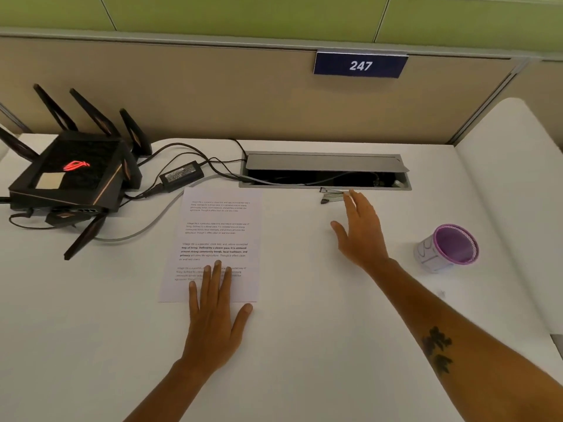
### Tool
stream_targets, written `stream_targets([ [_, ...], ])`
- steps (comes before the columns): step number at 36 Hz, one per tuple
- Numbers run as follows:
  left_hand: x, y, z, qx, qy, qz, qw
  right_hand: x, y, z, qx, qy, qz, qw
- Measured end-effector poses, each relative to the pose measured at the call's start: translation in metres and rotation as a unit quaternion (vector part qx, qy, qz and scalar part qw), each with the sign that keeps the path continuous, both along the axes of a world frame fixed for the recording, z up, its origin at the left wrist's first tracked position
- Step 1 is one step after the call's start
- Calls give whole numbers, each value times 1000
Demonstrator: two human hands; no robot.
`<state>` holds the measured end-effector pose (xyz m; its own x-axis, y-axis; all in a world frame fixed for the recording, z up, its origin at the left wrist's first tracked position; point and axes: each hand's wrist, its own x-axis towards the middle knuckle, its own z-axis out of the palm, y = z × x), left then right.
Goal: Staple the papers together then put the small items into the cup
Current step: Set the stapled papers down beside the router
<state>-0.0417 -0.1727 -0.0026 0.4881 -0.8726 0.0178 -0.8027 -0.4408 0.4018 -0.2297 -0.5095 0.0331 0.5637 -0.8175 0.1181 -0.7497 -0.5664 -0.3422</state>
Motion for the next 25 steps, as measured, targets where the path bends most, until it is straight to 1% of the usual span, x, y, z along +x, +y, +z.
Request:
stream_targets([
  [3, -14, -3, 2, 10, -3, -19, 1000, -22, 30, -6, -22, 26, 11, 999],
  [8, -35, -12, 5, 21, -2, -69, 997, -54, 74, -9, -21, 49, 8, 999],
  [18, -70, -51, 18, 28, 5, -168, 985, -103, 124, 6, 4, 69, -71, 995],
  [25, -87, -74, 28, 36, -1, -229, 973, -146, 143, 21, 3, 57, -144, 988],
])
